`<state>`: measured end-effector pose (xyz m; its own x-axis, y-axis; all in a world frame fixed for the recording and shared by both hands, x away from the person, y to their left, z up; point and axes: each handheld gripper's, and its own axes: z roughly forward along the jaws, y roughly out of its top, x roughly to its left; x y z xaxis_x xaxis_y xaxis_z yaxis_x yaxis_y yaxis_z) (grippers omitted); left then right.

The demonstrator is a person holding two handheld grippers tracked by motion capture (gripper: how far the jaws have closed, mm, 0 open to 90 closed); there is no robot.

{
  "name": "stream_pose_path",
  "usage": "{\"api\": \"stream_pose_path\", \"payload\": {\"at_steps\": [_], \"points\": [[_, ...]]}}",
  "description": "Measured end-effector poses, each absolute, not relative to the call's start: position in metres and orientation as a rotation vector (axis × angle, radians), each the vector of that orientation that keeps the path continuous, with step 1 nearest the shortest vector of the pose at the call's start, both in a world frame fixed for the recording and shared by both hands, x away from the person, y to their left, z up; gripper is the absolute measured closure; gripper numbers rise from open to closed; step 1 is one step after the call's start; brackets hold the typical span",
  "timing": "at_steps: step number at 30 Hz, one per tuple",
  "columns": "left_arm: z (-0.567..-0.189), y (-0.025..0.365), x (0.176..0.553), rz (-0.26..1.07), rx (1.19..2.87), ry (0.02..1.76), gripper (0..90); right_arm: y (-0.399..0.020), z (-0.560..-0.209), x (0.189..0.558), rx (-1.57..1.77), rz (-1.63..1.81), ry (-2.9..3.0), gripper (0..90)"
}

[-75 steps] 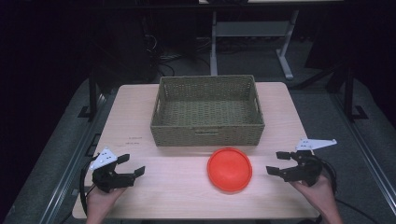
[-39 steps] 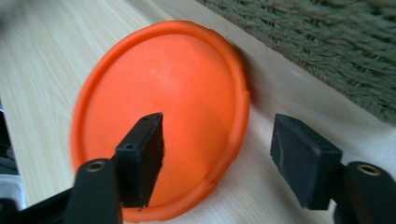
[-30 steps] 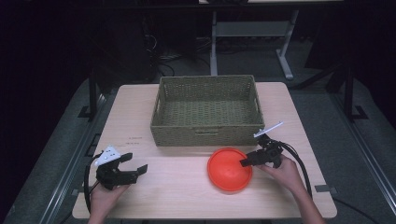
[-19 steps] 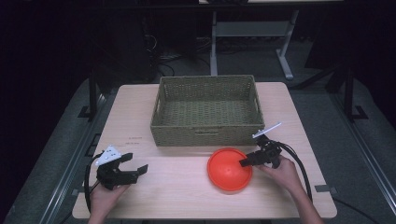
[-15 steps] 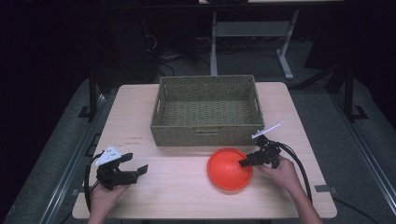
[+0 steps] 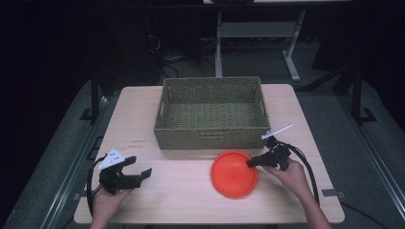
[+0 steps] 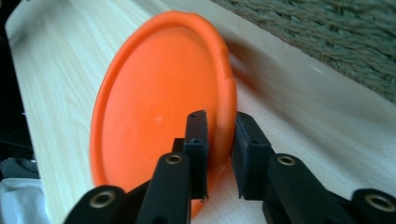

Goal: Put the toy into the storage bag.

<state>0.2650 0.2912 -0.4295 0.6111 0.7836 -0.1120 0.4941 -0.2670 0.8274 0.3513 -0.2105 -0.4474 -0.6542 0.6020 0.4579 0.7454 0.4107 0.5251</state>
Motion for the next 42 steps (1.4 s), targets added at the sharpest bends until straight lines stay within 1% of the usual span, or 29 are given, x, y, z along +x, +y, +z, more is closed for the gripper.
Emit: {"api": "stream_pose_path", "payload": {"at_steps": [5,18,42], "points": [[-0.429,0.291,0.265,0.409,1.934,1.008,16.2,-0.210,-0.437,0.344,-1.157,-1.117,-2.471,81.2],[-0.429,0.291,0.264,0.412,1.941,1.006,16.2,-0.207,-0.397,0.333,-1.091,-1.164,-2.490,81.6],[-0.428,0.292,0.264,0.405,1.919,1.010,16.2,-0.193,-0.339,0.351,-1.007,-1.229,-2.516,81.6]]}}
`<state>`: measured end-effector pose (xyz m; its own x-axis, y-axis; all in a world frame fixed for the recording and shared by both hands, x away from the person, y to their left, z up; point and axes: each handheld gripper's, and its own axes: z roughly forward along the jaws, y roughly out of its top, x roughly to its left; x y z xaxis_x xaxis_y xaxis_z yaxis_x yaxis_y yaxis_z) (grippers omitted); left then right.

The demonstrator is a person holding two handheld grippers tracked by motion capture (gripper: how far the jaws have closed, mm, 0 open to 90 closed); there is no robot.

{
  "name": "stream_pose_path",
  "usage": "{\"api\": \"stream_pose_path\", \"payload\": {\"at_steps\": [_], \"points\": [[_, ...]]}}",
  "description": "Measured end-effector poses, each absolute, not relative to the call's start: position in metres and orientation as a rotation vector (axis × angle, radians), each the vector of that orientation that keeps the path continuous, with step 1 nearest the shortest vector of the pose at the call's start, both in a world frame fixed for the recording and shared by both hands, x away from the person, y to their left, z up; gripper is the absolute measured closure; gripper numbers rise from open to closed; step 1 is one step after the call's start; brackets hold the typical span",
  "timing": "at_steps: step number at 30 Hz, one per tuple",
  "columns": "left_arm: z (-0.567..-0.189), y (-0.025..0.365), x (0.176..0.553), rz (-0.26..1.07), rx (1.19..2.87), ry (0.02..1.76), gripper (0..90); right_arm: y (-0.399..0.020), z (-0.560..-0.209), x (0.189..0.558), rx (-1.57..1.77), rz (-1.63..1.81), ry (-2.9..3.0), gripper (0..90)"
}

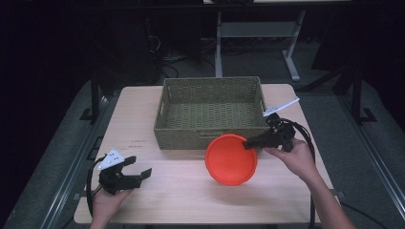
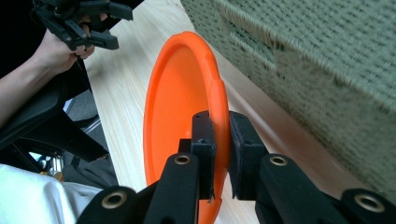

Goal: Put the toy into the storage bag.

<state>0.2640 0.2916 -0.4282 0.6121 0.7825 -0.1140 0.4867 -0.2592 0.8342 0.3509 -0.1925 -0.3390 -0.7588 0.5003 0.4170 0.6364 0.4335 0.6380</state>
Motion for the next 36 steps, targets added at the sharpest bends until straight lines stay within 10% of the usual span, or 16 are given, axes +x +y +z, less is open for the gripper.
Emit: {"api": "stream_pose_path", "payload": {"at_steps": [36], "points": [[-0.426,0.294,0.261,0.427,1.920,1.014,16.2,-0.176,-0.277,0.397,-0.983,-1.267,-2.520,81.5]]}}
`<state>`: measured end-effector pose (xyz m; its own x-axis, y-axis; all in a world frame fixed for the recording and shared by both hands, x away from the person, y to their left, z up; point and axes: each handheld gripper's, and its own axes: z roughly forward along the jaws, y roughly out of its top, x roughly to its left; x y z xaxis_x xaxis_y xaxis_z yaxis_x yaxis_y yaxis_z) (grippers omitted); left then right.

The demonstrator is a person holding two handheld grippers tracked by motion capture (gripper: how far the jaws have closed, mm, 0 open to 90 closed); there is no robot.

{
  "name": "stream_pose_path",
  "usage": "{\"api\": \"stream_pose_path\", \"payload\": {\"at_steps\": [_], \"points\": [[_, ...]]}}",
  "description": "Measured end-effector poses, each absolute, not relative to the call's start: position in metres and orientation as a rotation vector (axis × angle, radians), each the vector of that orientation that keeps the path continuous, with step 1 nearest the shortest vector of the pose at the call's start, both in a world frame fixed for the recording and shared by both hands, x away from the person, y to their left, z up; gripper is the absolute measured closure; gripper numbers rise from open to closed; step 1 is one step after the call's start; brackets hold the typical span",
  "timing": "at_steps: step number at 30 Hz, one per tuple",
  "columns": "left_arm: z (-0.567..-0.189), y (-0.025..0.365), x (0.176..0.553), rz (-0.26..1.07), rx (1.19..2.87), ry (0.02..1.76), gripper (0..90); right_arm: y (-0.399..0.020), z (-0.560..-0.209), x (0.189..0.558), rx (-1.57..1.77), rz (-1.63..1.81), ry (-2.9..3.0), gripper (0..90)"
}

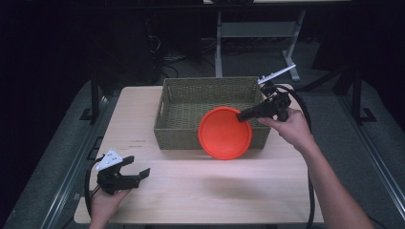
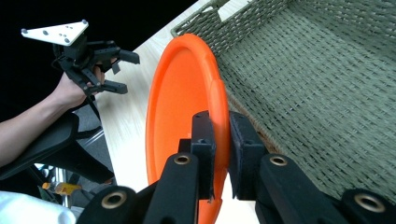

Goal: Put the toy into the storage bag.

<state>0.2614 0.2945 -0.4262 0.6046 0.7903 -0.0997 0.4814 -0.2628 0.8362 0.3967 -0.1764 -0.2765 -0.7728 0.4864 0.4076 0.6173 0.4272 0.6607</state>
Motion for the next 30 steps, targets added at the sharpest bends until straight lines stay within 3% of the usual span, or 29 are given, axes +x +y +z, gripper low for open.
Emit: {"api": "stream_pose_path", "payload": {"at_steps": [30], "points": [[-0.426,0.297,0.261,0.435,1.915,1.017,16.2,-0.164,-0.254,0.438,-1.048,-1.279,-2.520,81.4]]}}
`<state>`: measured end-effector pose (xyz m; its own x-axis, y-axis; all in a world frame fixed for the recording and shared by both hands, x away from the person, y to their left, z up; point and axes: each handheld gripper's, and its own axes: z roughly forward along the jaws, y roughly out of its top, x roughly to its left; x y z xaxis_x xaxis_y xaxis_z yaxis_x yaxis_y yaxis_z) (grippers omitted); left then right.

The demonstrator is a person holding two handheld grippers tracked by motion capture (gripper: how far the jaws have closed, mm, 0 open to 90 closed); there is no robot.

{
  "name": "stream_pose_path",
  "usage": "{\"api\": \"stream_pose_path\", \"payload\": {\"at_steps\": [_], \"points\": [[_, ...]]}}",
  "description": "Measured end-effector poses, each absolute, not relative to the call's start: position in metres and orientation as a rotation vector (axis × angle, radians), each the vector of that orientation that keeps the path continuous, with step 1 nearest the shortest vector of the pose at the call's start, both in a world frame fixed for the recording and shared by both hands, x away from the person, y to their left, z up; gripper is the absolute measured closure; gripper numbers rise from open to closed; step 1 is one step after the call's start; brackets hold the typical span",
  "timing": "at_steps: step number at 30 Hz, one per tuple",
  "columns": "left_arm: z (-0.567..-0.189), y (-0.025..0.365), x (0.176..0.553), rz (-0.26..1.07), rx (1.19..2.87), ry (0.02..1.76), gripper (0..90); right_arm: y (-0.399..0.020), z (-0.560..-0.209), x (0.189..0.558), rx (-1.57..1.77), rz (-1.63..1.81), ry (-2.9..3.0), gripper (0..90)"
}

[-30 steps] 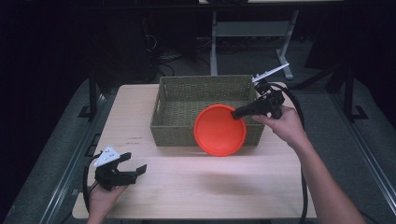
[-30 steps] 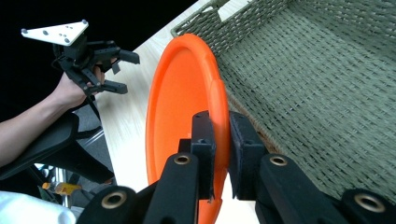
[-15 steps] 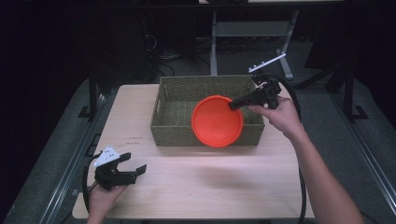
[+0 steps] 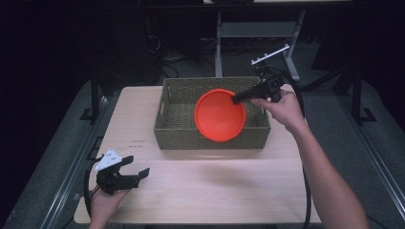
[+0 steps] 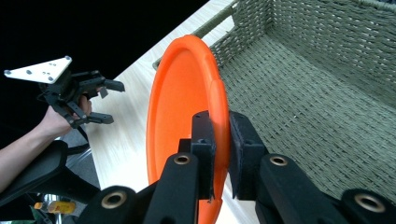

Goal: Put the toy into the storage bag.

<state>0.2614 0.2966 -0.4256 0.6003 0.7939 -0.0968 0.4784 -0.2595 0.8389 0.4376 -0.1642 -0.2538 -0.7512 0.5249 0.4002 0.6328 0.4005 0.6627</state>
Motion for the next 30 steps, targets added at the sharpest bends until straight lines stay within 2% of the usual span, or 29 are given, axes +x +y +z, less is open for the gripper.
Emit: {"api": "stream_pose_path", "payload": {"at_steps": [30], "points": [[-0.425,0.299,0.258,0.431,1.887,1.032,16.2,-0.167,-0.255,0.477,-1.188,-1.289,-2.473,81.4]]}}
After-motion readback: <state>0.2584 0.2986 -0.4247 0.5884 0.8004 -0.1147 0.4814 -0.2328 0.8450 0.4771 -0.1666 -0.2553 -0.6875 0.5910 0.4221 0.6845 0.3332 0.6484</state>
